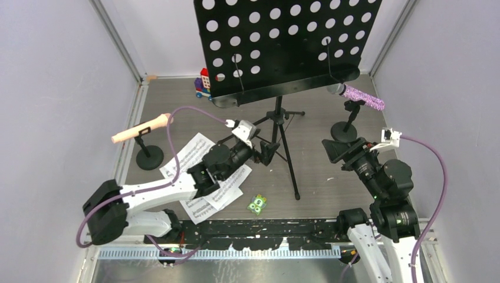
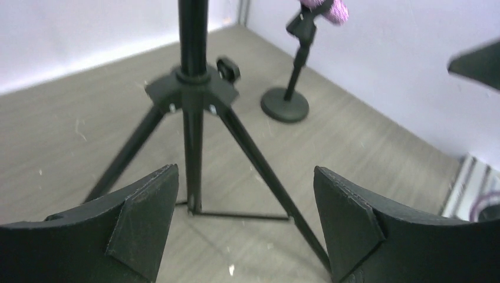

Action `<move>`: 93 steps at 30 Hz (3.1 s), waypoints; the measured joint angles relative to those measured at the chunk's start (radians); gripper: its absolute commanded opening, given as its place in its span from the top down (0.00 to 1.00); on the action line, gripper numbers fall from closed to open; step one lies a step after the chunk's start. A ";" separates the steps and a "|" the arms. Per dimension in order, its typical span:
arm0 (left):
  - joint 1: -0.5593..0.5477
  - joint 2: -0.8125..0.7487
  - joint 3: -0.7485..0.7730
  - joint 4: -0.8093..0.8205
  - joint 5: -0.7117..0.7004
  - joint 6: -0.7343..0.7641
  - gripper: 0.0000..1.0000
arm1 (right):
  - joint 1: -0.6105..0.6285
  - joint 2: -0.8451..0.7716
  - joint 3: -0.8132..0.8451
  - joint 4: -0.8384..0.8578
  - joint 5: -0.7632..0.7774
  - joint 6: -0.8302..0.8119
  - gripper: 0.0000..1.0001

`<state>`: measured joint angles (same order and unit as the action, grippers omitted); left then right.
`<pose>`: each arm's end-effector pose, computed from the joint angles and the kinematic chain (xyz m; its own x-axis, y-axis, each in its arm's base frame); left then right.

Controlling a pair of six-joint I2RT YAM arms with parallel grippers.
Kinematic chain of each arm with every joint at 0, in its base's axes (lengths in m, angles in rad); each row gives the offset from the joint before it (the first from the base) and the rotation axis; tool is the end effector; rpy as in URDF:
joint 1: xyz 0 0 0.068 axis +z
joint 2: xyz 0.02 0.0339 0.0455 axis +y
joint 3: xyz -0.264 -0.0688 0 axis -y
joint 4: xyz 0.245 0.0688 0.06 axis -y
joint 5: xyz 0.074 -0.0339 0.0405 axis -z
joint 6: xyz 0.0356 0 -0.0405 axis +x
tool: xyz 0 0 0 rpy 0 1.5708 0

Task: Pack up the instrument practice props

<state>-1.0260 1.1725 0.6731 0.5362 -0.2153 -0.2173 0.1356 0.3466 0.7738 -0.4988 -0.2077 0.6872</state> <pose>0.1465 -0.2271 0.2962 -0.1377 -0.1792 -0.9741 0.7119 0.6659 -0.2231 0.0767 0.0179 0.3515 -0.2680 0.5899 -0.7617 -0.2148 0.7341 0.6442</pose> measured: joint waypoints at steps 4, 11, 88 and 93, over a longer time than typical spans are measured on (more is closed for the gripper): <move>0.000 0.115 0.049 0.161 -0.050 0.050 0.18 | 0.000 -0.033 -0.007 -0.023 -0.008 0.005 0.31; 0.000 0.290 0.150 0.384 -0.101 0.154 0.27 | 0.000 -0.054 -0.027 -0.073 -0.031 0.008 0.31; 0.212 0.462 0.453 0.192 -0.018 0.216 1.00 | 0.000 -0.052 -0.031 -0.194 -0.080 -0.003 0.31; 0.328 0.430 0.453 0.109 0.246 0.163 1.00 | 0.000 0.021 -0.032 -0.118 -0.134 0.031 0.33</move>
<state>-0.6979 1.6020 1.1263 0.6449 0.0307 -0.0544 0.1352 0.3676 0.7418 -0.6170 -0.3412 0.7181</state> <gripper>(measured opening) 0.255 0.683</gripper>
